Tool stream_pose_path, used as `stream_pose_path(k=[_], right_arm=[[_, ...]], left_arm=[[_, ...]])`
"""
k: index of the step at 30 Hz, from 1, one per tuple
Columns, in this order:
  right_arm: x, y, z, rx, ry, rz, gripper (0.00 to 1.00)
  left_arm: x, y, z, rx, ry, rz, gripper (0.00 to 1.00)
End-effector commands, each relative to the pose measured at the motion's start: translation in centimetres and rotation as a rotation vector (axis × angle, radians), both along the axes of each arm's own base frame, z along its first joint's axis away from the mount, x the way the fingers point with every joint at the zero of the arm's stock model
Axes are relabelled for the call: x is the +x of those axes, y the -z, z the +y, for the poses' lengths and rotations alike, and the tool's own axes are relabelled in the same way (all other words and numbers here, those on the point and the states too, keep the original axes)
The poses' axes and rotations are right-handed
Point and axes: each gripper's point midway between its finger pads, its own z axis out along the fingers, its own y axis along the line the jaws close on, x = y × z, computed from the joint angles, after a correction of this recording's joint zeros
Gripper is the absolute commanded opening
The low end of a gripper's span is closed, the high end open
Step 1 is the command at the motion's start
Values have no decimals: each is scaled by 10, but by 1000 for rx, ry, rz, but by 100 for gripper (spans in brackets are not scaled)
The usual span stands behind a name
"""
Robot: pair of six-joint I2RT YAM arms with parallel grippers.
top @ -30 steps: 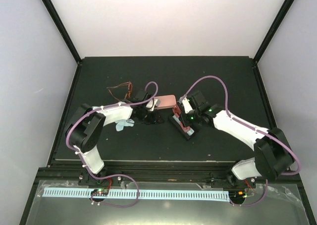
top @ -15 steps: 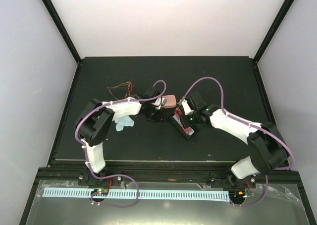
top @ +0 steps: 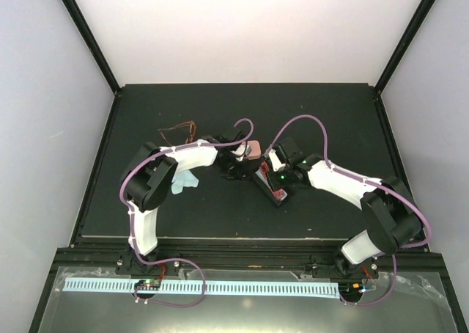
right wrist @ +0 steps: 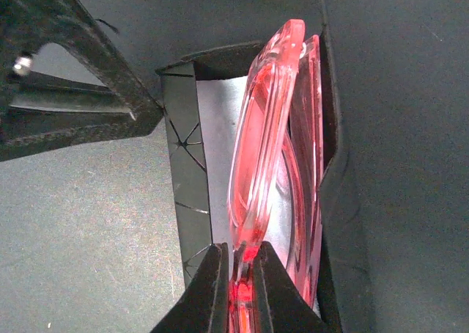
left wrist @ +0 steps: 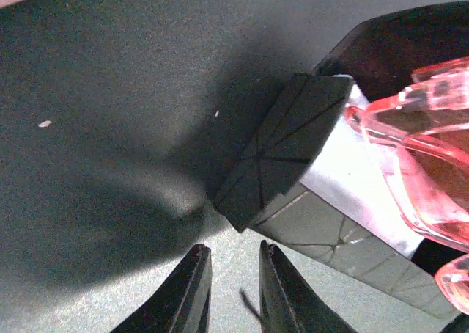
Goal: Organize the sunglasses
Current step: Adjust the sunglasses case at the center of the board.
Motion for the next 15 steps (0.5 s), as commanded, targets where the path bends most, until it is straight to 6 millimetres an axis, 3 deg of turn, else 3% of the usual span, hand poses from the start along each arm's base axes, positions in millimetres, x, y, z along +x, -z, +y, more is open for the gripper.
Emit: stream_pose_path(k=[1, 15], right_arm=[[8, -9, 0, -6, 0, -27, 1], [7, -5, -5, -10, 25, -38, 1]], left_arm=[[4, 3, -6, 27, 8, 6, 20], [13, 10, -17, 19, 39, 1, 20]])
